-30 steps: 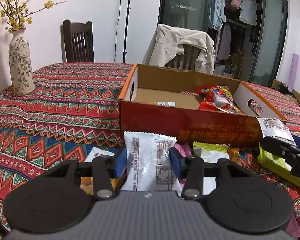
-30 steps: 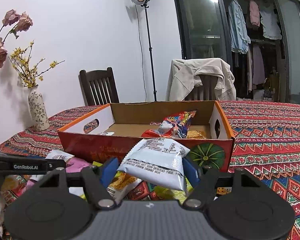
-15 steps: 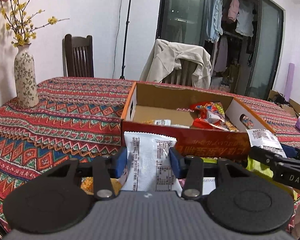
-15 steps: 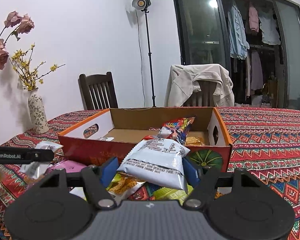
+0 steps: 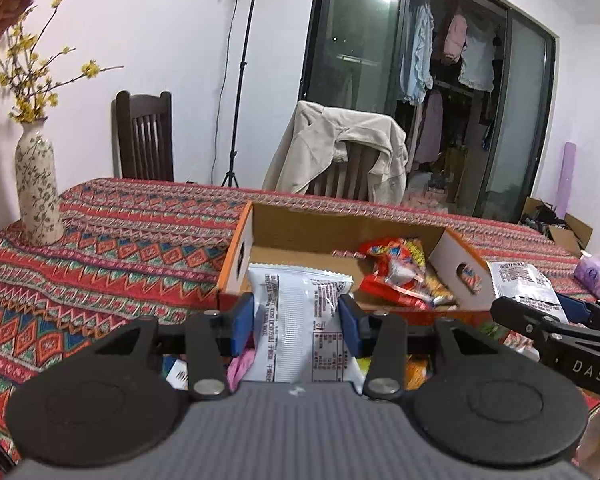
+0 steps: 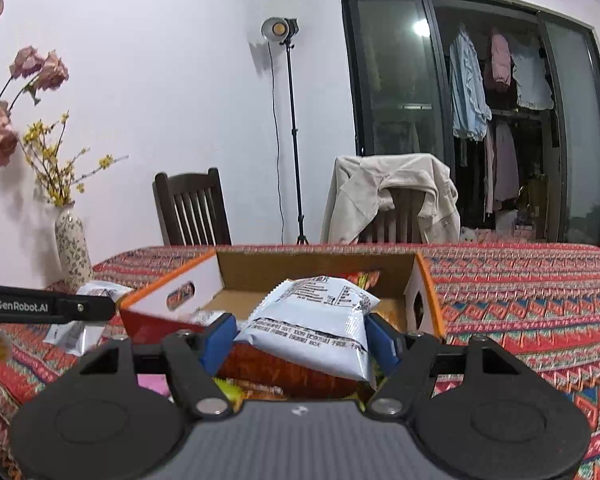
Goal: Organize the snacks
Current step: 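Carry the white packet into the box and open right gripper while left gripper releases its packet there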
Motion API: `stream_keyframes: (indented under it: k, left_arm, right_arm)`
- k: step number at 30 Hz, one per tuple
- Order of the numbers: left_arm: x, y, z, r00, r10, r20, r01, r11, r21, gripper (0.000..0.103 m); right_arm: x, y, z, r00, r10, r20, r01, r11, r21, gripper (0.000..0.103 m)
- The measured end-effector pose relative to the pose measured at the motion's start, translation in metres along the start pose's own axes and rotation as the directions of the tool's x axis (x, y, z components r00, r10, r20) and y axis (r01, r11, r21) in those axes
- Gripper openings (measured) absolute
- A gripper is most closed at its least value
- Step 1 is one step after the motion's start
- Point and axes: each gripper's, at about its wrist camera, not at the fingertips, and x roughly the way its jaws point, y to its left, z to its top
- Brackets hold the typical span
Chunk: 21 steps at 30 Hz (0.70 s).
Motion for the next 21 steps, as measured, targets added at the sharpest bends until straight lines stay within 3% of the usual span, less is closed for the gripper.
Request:
stream_keyframes:
  k: [7,21]
  left_arm:
    - [0.007,-0.014,0.027,0.999,-0.022,0.034,0.021,1.000,0.007,0.046]
    - [0.056,-0.032,0.074,0.998,0.023,0.060,-0.021,0.999,-0.039,0.046]
  right_arm:
    - [0.010,-0.006,0.029,0.999,-0.023,0.025,0.022,1.000,0.013,0.070]
    - [0.074,-0.017,0.067,0.997,-0.075,0.019,0.074,0.996,0.043,0.070]
